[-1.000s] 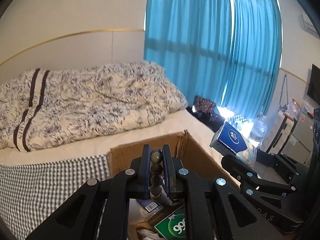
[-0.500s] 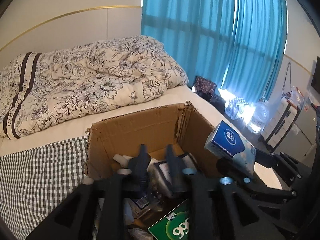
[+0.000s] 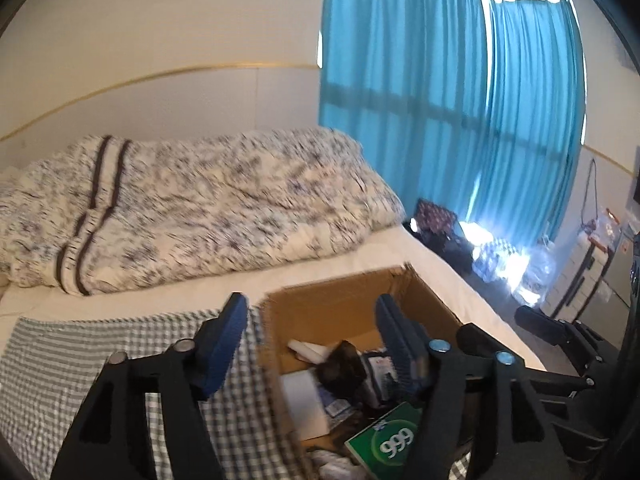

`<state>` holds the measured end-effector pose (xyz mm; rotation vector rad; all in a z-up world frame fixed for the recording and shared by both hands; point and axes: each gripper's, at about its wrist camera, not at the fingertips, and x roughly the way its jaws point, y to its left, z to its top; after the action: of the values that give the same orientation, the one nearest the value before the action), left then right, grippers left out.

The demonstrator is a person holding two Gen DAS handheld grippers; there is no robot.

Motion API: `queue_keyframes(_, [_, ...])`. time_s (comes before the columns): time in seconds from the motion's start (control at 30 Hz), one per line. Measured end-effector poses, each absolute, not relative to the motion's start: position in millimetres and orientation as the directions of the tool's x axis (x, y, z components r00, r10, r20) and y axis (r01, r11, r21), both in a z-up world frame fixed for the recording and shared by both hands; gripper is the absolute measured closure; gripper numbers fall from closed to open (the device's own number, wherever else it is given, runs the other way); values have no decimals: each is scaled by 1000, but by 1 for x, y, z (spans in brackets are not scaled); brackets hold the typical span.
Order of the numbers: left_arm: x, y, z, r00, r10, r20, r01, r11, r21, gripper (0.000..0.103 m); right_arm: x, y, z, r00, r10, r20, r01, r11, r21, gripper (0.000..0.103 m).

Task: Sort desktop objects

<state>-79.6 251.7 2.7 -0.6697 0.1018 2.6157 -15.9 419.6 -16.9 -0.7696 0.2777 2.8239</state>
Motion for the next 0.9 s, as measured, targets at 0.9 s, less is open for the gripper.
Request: queue_keyframes(0.9, [36, 38, 86, -940, 112, -324, -115, -993, -8, 0, 54, 239, 58, -921, 24, -389, -38, -999, 27, 0])
